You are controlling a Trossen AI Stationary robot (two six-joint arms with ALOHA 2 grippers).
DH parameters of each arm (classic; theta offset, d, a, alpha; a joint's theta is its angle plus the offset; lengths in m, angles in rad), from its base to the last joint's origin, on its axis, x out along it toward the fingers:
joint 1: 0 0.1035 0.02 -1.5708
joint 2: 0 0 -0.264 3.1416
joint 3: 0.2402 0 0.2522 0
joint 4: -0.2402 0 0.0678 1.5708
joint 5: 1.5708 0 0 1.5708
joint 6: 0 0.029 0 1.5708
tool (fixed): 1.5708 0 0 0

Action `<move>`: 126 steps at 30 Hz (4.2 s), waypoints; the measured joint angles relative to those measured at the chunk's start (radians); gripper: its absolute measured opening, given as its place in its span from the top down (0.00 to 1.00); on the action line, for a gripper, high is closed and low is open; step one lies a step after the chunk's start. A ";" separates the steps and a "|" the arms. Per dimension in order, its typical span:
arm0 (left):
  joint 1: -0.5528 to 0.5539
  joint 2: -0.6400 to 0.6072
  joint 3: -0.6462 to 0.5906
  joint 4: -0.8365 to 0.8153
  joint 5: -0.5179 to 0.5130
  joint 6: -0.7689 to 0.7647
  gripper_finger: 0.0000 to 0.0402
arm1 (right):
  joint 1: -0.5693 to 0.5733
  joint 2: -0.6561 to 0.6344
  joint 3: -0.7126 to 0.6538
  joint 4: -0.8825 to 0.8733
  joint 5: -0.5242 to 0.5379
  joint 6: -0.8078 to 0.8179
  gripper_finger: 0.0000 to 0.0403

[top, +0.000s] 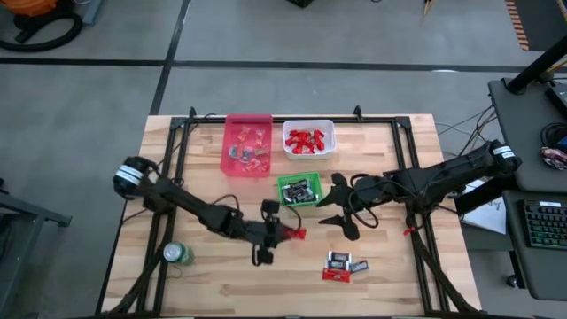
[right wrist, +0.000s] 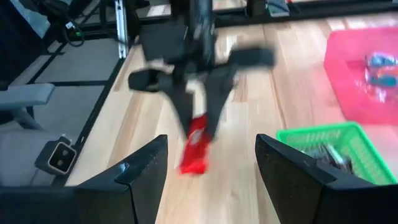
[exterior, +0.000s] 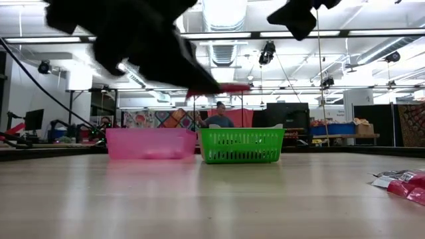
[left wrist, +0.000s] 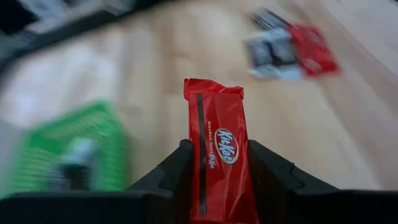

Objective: Sort candy
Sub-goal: Put the red chocolate bar into the white bin, then put the brown chocolate bar into the green bin

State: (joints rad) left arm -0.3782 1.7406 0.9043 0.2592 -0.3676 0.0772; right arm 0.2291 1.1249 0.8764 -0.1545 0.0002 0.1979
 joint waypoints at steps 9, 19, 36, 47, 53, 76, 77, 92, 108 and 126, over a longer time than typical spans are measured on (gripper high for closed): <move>0.237 -0.152 0.001 -0.012 -0.017 0.018 0.74 | 0.002 -0.050 0.000 -0.198 0.108 0.071 0.42; 0.559 -0.044 0.096 0.003 0.004 -0.182 0.74 | 0.002 -0.057 -0.005 -0.209 0.135 0.053 0.42; 0.727 0.150 0.331 -0.033 0.109 -0.099 0.61 | 0.002 -0.055 -0.021 -0.215 0.142 0.075 0.42; 0.700 0.117 0.326 -0.077 0.147 -0.079 0.47 | 0.003 -0.055 -0.023 -0.235 0.141 0.128 0.42; 0.607 0.065 0.305 -0.114 0.161 -0.052 0.48 | 0.019 -0.045 -0.044 -0.284 0.141 0.206 0.42; 0.093 -0.227 0.088 -0.117 -0.045 -0.123 0.48 | 0.444 0.232 -0.061 -0.320 0.190 0.375 0.42; 0.075 -0.233 0.088 -0.117 -0.053 -0.123 0.48 | 0.472 0.247 -0.064 -0.318 0.205 0.391 0.42; -0.016 -0.238 0.094 -0.061 -0.132 -0.164 0.48 | 0.796 0.360 -0.194 -0.122 0.501 0.635 0.42; -0.016 -0.238 0.094 -0.006 -0.132 -0.165 0.48 | 0.802 0.390 -0.461 0.365 0.622 0.513 0.52; -0.016 -0.237 0.094 0.011 -0.132 -0.169 0.48 | 0.800 0.383 -0.475 0.421 0.647 0.437 0.86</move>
State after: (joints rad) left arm -0.3939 1.5032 0.9981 0.2707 -0.4999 -0.0917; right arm 1.0286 1.5075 0.4011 0.2660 0.6471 0.6346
